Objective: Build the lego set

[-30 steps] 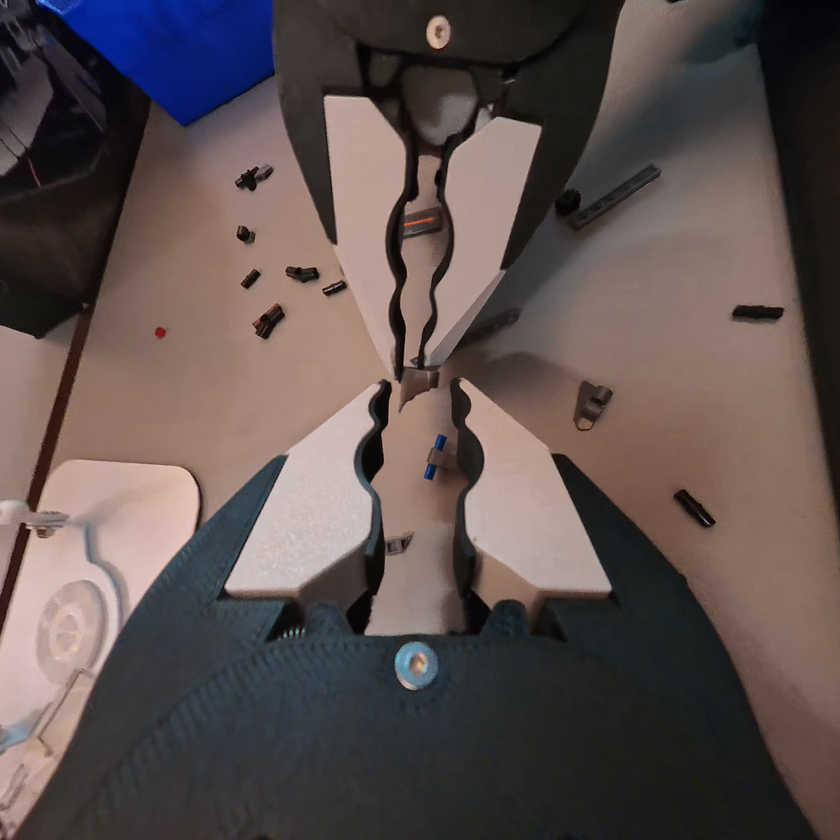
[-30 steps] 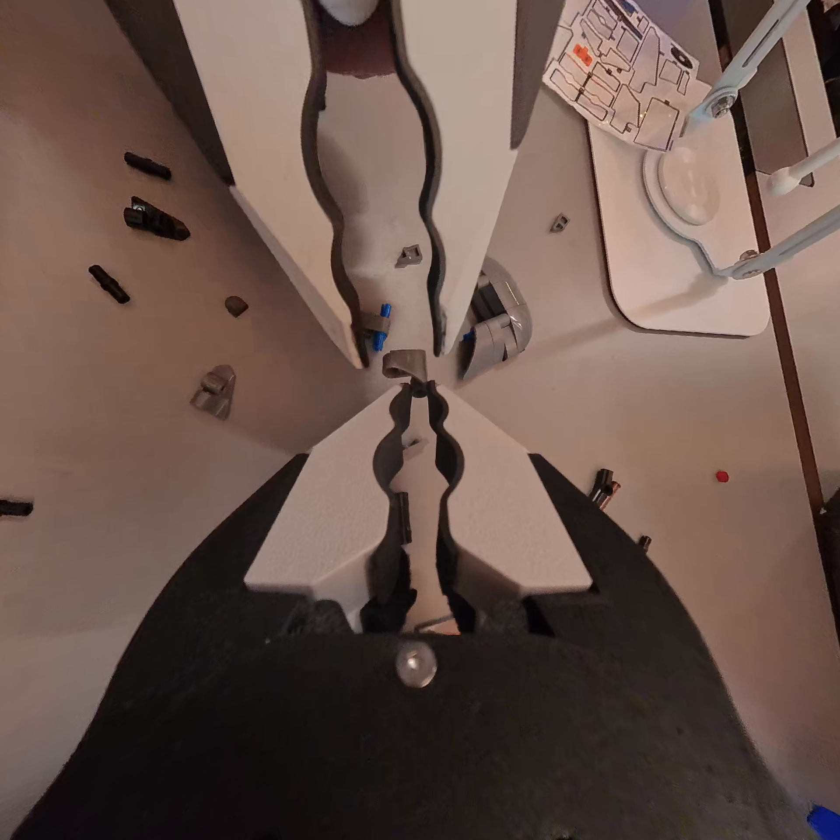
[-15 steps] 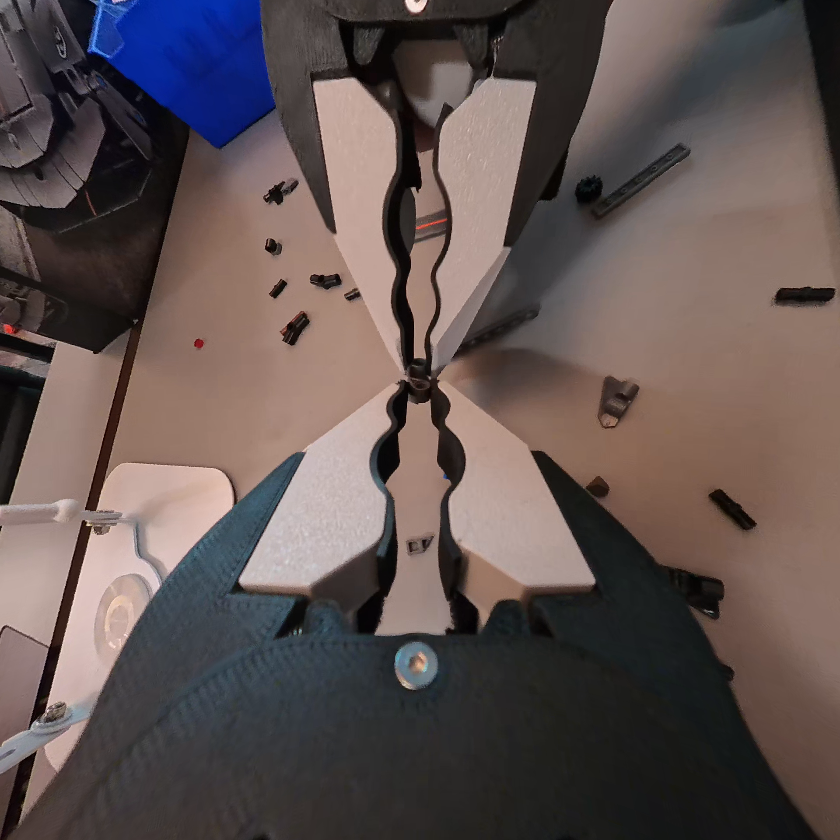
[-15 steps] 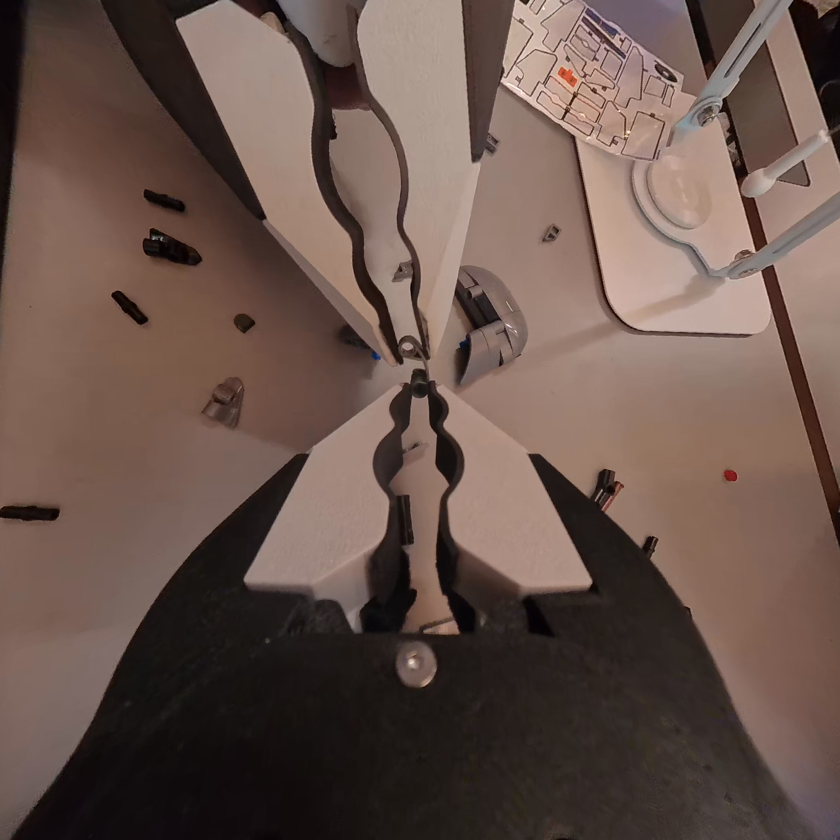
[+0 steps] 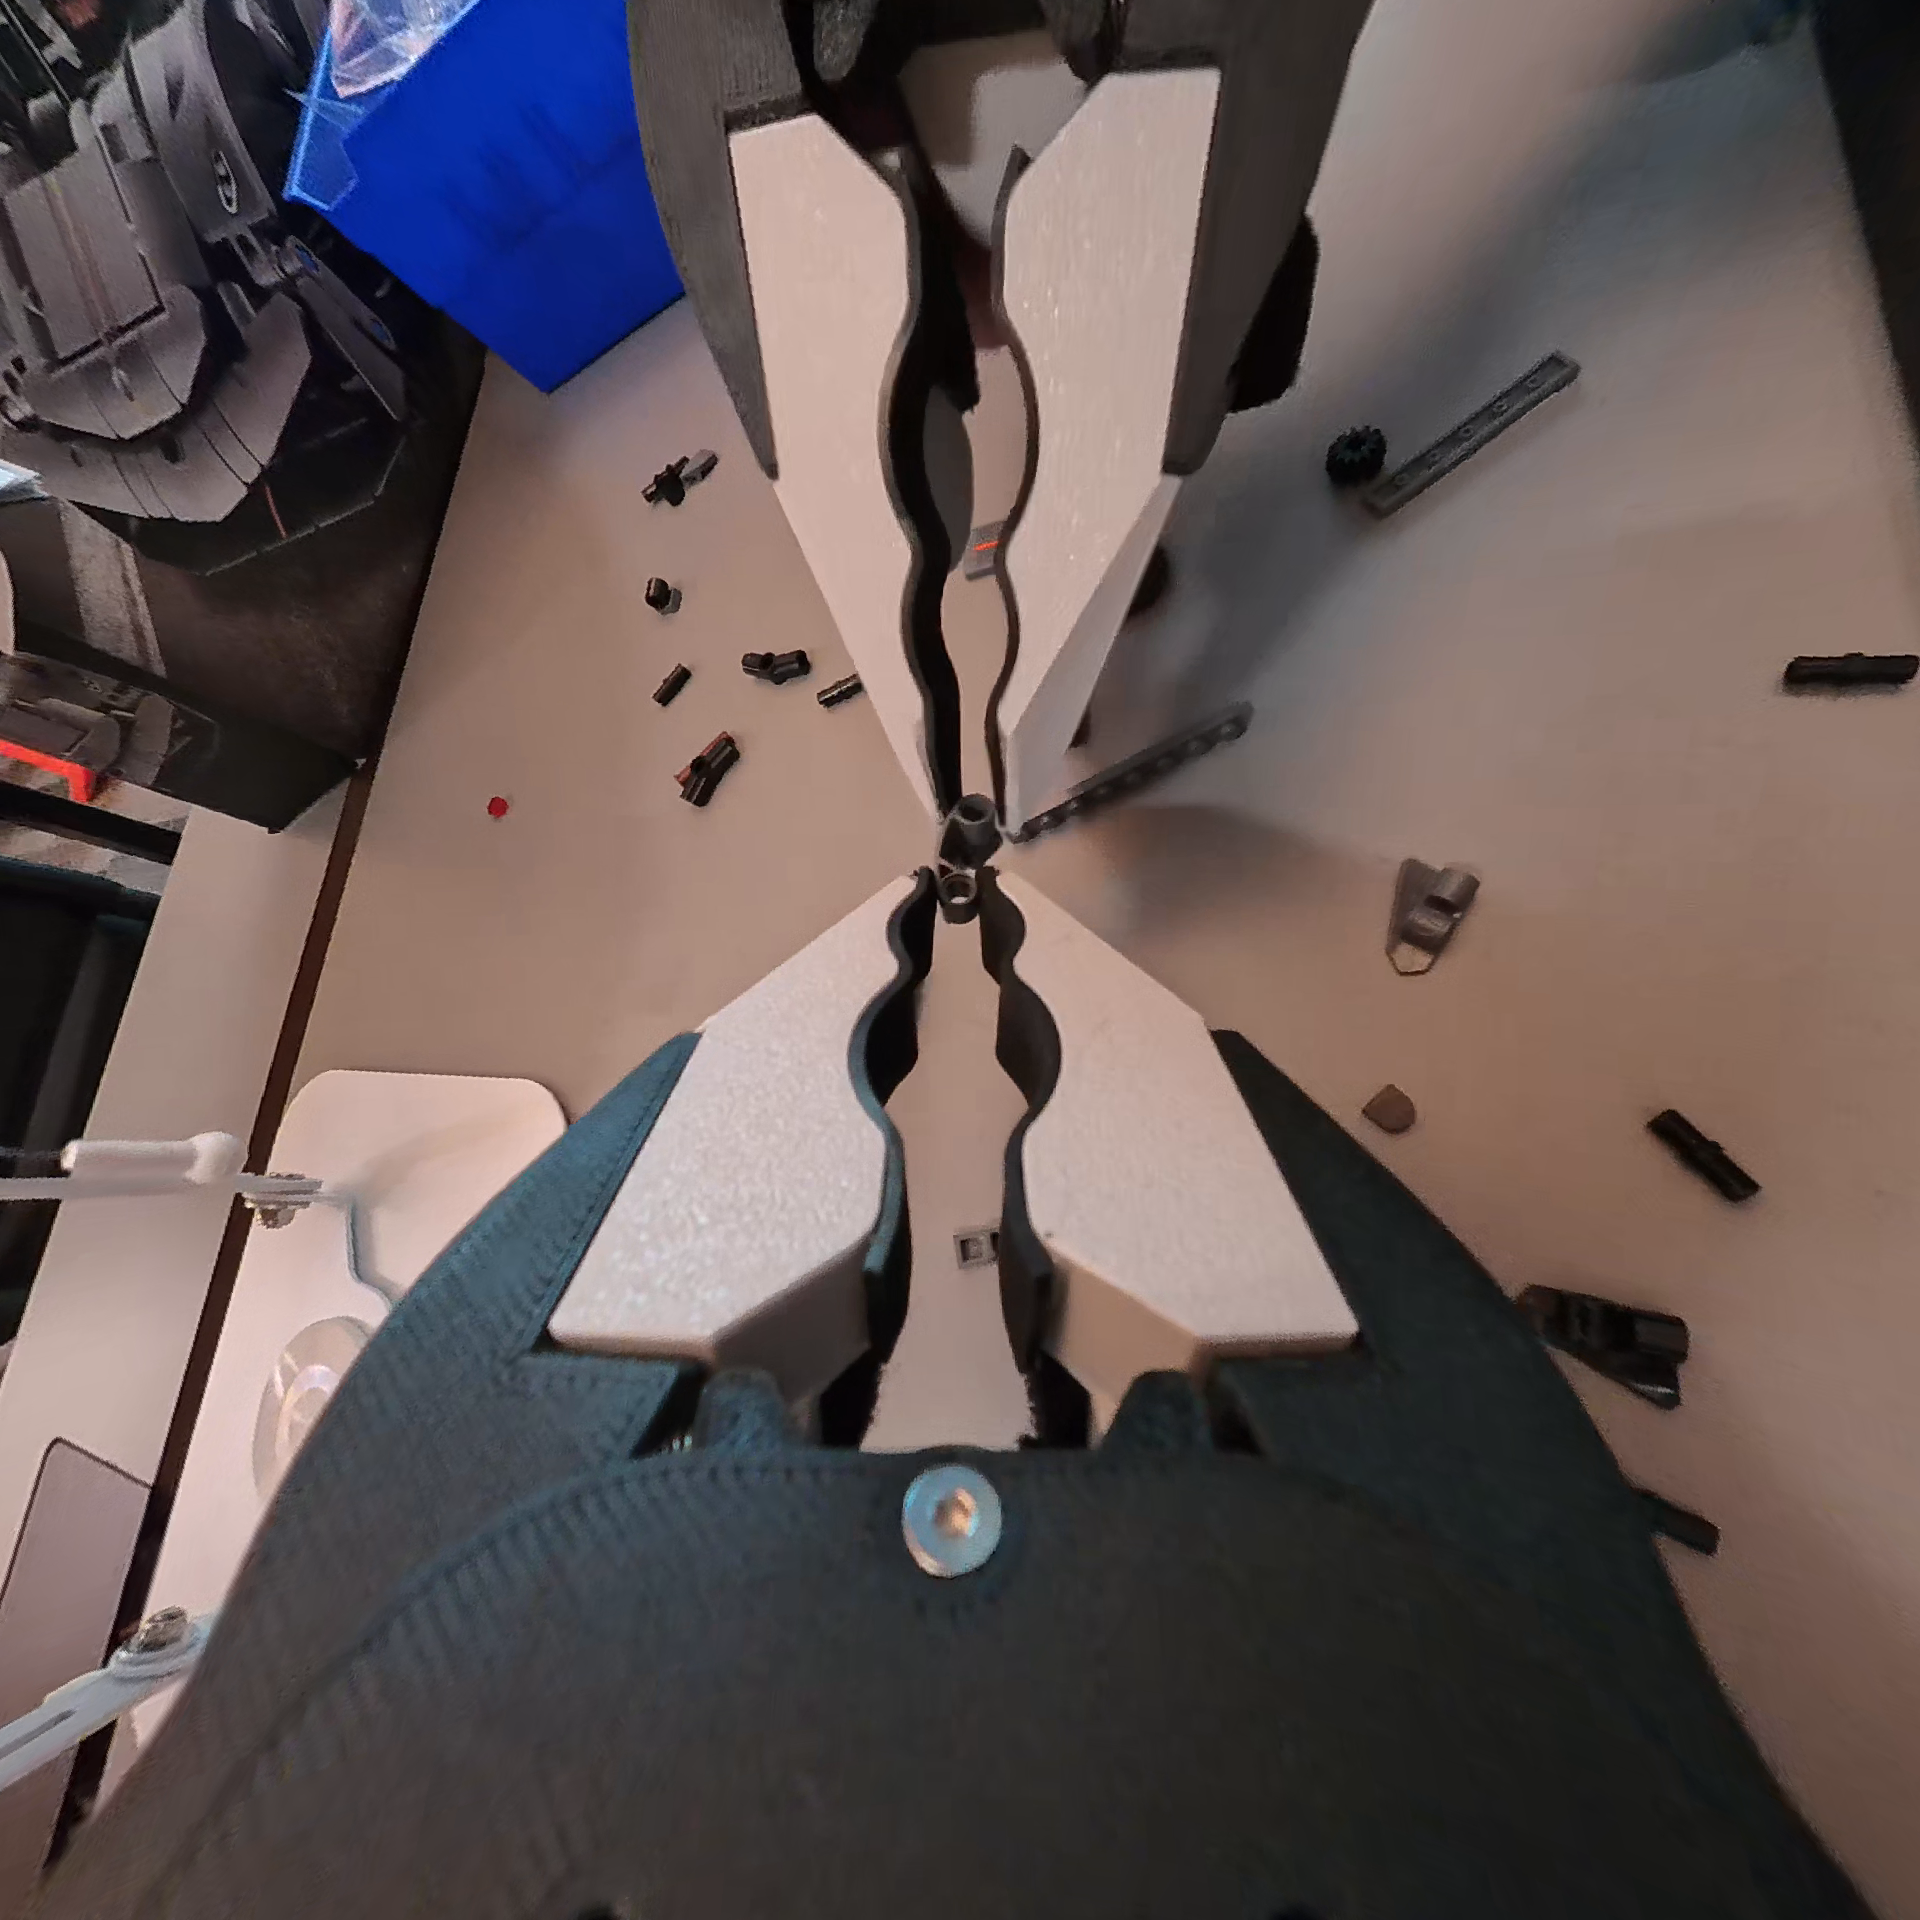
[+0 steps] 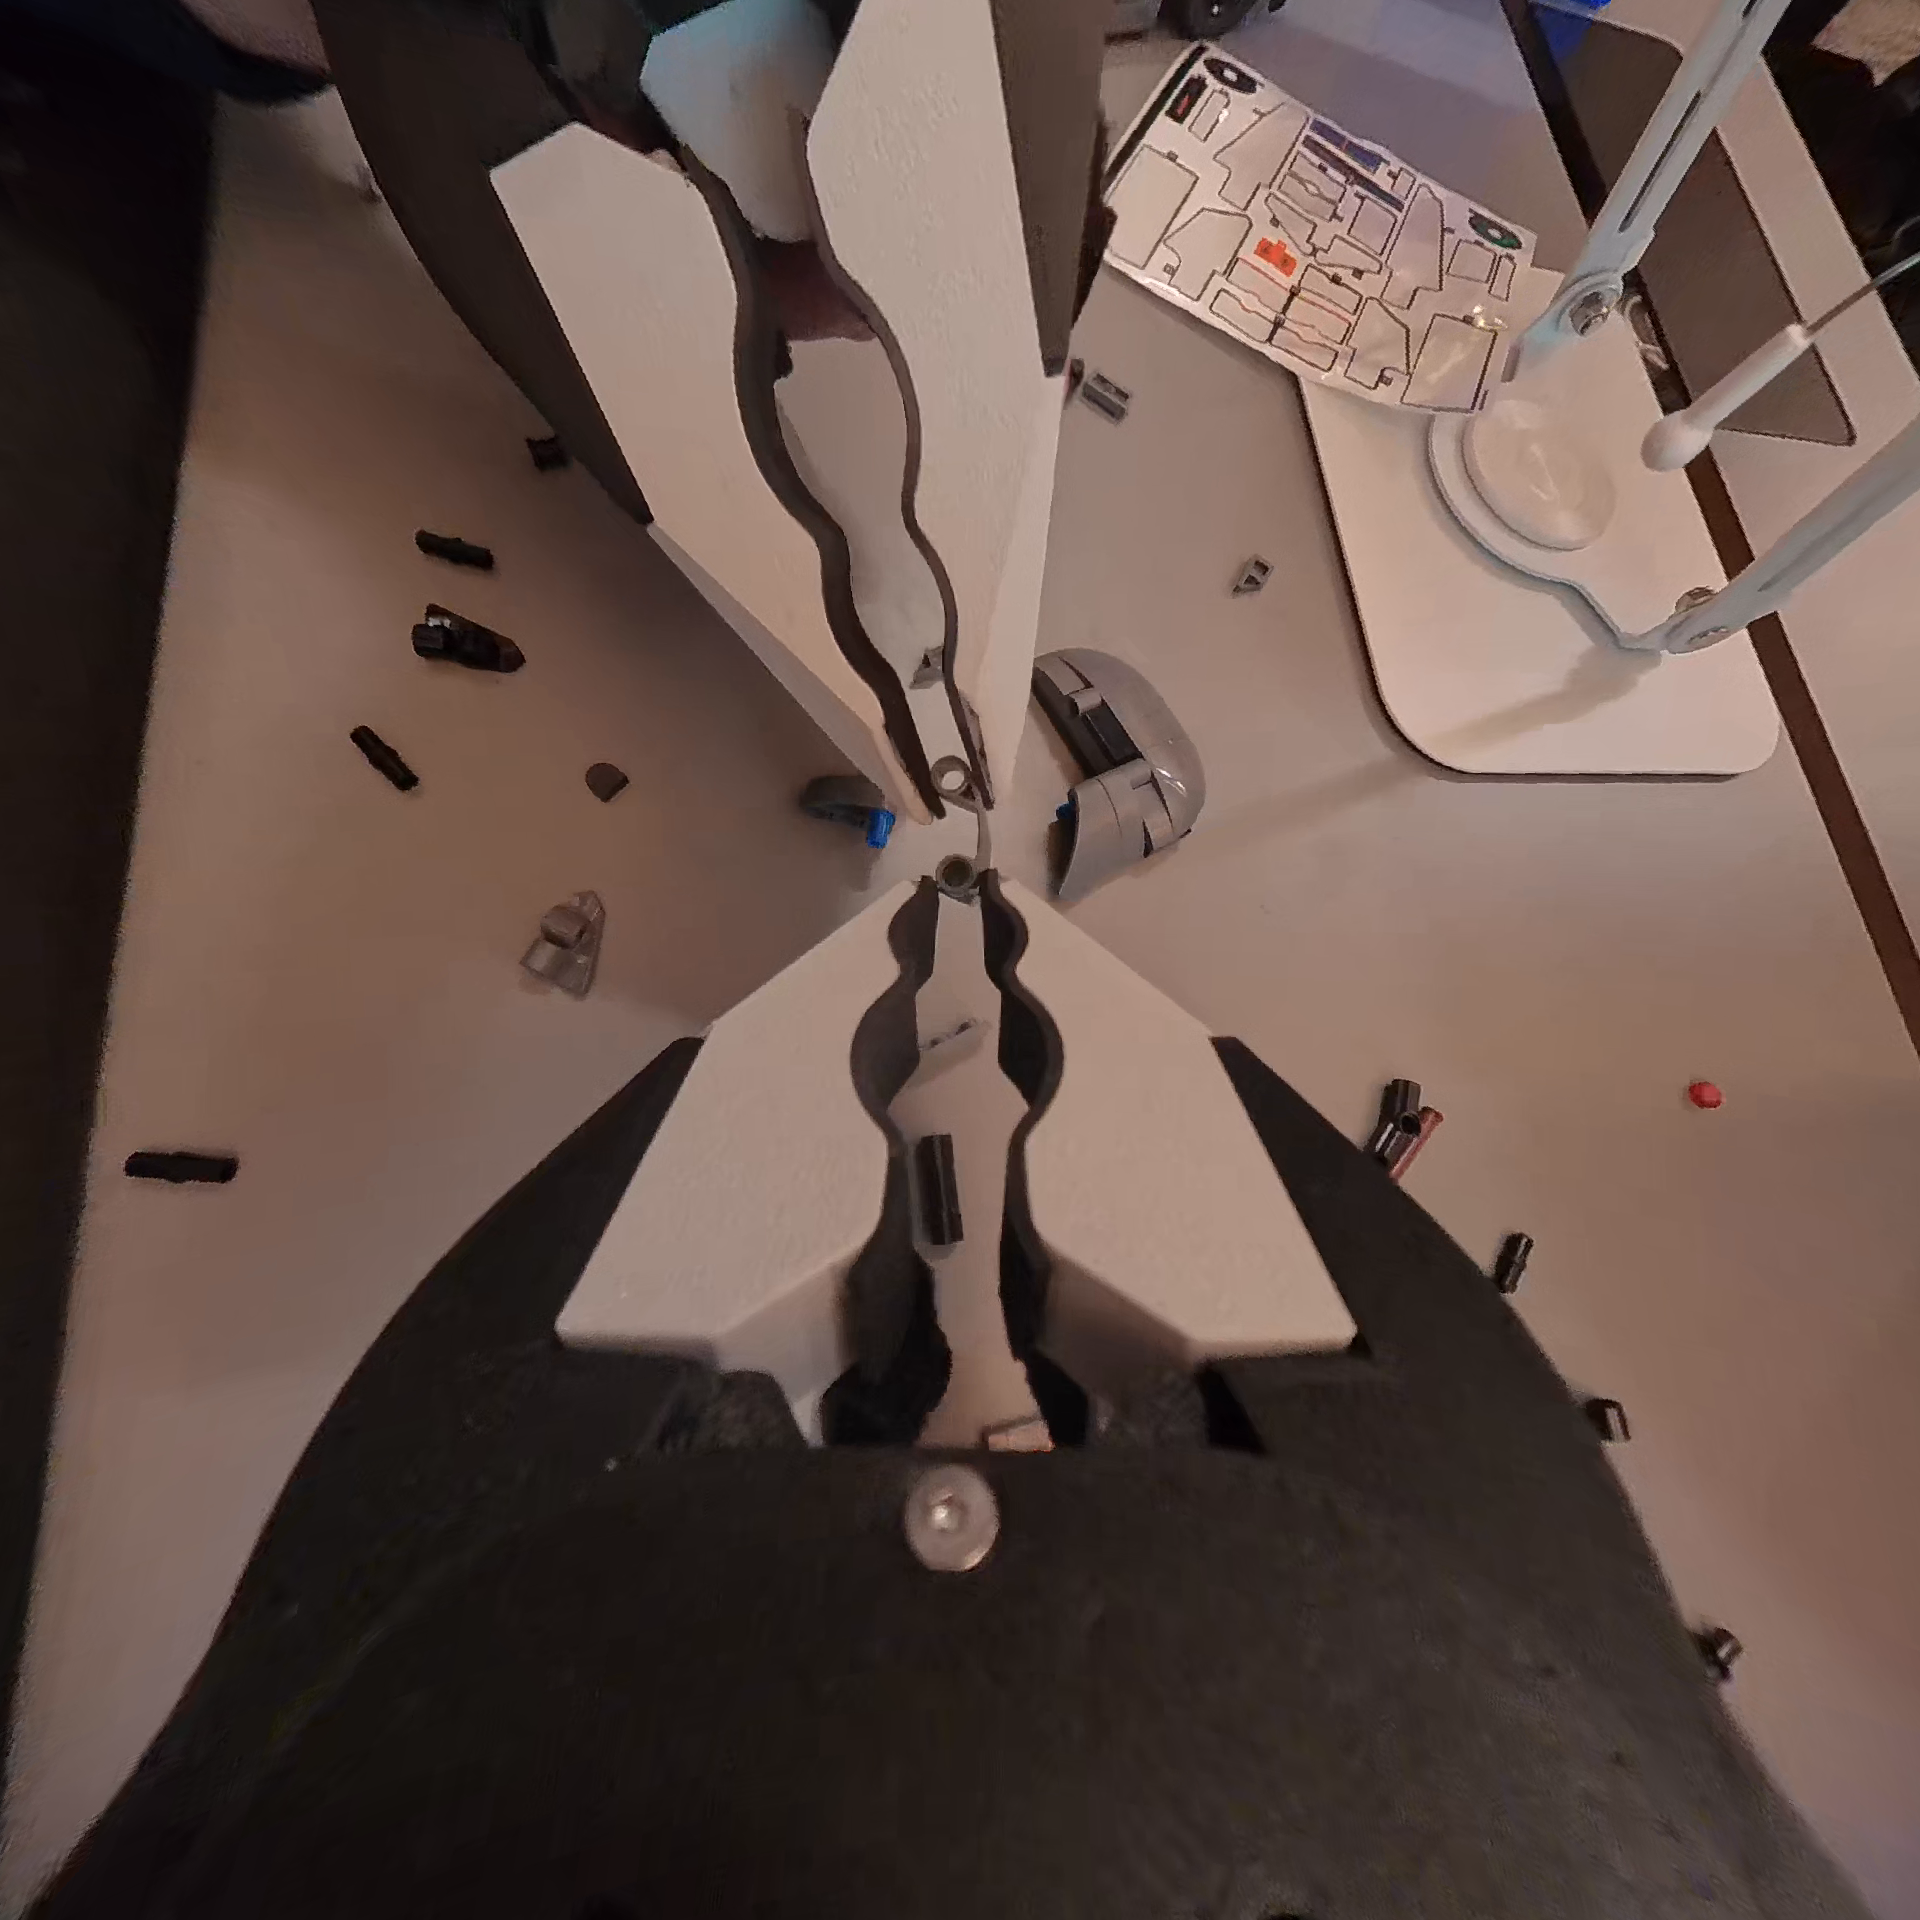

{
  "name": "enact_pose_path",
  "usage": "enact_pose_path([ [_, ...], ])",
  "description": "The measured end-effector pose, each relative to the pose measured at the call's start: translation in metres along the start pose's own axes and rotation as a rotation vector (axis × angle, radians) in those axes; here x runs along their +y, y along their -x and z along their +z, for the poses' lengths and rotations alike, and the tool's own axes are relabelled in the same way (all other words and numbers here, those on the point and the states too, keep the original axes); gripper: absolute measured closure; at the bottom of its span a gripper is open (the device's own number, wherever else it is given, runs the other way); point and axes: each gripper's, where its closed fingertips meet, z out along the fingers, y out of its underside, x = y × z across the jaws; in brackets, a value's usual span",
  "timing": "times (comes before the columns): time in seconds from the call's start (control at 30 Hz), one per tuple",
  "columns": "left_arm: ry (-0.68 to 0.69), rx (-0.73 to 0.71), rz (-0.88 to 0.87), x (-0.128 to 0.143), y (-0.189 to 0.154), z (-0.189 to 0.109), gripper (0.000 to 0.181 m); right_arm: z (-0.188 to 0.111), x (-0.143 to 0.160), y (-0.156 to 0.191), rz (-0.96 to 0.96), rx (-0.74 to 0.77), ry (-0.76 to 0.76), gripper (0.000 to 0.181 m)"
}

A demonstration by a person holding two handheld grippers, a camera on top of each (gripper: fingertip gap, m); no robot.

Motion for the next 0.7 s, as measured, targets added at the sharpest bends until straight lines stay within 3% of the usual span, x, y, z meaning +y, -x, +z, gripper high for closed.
enact_pose_path([
  [0.4, -0.106, -0.029, 0.195, -0.028, -0.010, -0.019, 0.175, -0.011, -0.012, 0.017, 0.198, -0.239, -0.165, 0.153],
  [0.53, -0.123, -0.030, 0.224, -0.031, -0.014, -0.022, 0.175, -0.014, -0.019, 0.024, 0.203, -0.295, -0.208, 0.161],
  [0.7, -0.122, -0.032, 0.190, -0.028, -0.009, -0.021, 0.175, -0.013, -0.019, 0.019, 0.178, -0.243, -0.200, 0.166],
])
